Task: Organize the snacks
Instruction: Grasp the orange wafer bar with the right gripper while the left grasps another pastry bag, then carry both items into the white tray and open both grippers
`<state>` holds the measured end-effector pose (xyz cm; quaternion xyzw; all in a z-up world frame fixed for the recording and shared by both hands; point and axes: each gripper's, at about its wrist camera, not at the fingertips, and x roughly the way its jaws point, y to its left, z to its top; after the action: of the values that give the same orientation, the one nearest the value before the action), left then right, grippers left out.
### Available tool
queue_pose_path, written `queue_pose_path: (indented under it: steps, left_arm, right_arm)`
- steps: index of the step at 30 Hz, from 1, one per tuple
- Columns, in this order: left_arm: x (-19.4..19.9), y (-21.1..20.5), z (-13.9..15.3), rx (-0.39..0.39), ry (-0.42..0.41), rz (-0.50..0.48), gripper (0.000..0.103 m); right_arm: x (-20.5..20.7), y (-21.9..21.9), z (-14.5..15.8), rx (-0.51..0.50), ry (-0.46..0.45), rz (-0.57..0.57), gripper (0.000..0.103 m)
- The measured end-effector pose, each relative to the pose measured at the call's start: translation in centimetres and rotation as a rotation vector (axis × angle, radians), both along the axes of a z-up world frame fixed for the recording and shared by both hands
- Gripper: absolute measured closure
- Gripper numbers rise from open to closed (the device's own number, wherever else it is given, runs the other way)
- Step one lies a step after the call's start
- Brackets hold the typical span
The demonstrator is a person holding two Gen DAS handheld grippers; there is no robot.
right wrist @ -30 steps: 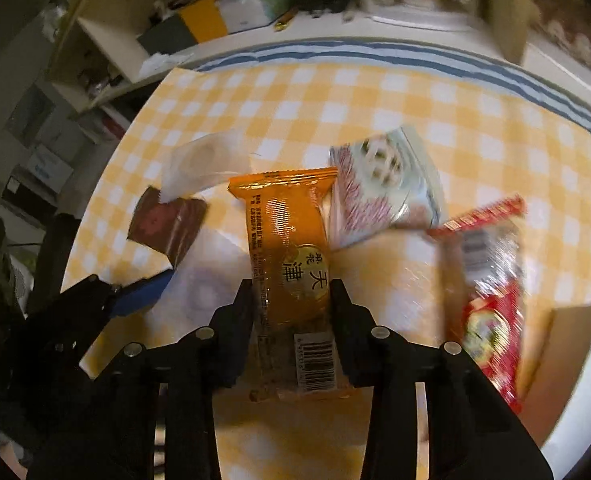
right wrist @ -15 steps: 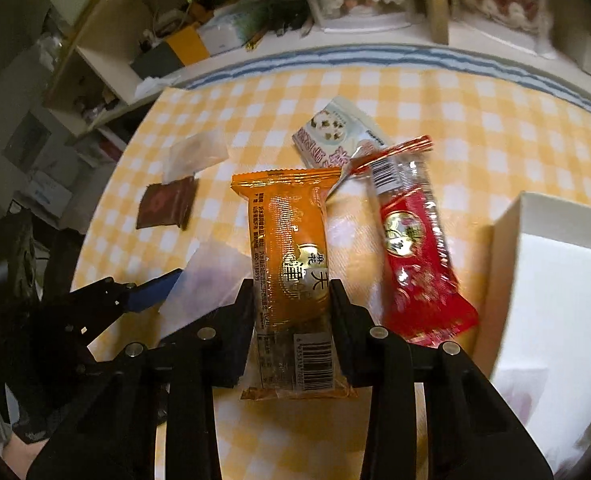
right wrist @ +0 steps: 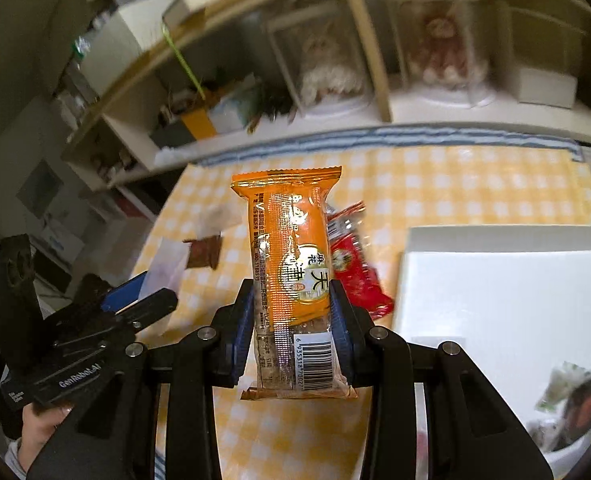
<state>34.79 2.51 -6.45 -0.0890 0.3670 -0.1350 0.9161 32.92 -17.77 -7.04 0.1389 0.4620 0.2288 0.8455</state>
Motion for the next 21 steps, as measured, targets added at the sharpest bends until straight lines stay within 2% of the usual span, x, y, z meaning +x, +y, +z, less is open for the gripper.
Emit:
queue_pose_path:
  steps: [6, 10, 17, 21]
  left_arm:
    - [-2.5, -1.6, 2.1, -0.065, -0.035, -0.062, 0.055]
    - [-2.0, -3.5, 2.3, -0.081, -0.028, -0.093, 0.055]
    - [0.6, -8.5, 1.1, -0.118, 0.015, -0.128, 0.055]
    - [2.2, -11.6, -0.9, -0.145, 0.066, -0.143, 0.055]
  right_arm:
    - [-2.2, -4.5, 1.0, 0.056, -0.013, -0.066, 0.067]
    - [-3.5, -7.1, 0.4, 0.079, -0.011, -0.118, 0.067]
    - [-3.8, -11.4, -1.4, 0.069, 0.011, -0.221, 0.067]
    - [-3.4, -13.6, -2.4, 0.062, 0.021, -0.263, 0.067]
